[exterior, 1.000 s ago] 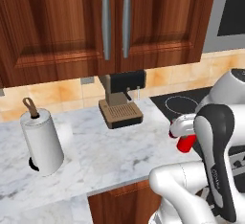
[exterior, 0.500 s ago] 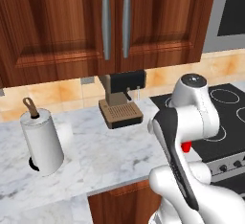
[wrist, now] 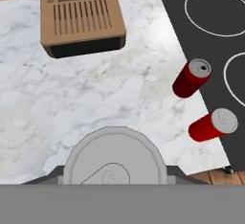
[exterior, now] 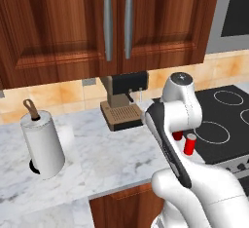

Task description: Four empty soda cans are scattered around the kitchen. Gather all the cans and cluster them next to the stove for recycling.

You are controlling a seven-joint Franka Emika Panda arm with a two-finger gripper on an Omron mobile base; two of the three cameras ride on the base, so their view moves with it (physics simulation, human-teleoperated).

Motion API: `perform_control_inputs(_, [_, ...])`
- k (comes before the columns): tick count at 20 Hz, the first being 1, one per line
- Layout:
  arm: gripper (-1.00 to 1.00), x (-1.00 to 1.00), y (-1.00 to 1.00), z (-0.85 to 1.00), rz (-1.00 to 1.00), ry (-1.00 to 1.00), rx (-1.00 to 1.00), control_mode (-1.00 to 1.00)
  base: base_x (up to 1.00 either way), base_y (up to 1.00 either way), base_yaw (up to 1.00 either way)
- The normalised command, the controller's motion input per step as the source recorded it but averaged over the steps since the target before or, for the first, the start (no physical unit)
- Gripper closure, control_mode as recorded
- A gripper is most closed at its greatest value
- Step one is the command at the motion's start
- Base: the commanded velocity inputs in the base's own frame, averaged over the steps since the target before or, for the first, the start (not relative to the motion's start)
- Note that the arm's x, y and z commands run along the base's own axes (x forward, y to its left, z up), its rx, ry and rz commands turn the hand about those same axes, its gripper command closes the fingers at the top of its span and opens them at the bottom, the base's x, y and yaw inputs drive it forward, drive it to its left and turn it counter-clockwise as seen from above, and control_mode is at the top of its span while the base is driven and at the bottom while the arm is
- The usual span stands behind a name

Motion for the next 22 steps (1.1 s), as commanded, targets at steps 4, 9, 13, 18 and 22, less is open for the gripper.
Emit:
perform_control_inputs(4, [1.0, 0.08, -0.08, -0.05, 0.01, 0.0, 0.0, -1.0, 0.0, 0.0, 0.0])
perform_control_inputs(9, [1.0, -0.01, -0.09, -0.39, 0.04, -0.06, 0.0, -1.0, 0.0, 0.0, 0.0])
perform_control_inputs(13, [1.0, 0.0, -0.28, -0.44, 0.02, -0.1, 0.02, -1.0, 0.0, 0.0, 0.0])
perform_control_inputs(18, [1.0, 0.43, -0.44, -0.06, 0.01, -0.03, 0.02, -1.0, 0.0, 0.0, 0.0])
perform_control_inputs(22, [1.0, 0.48, -0.19, 0.0, 0.01, 0.0, 0.0, -1.0, 0.0, 0.0, 0.0])
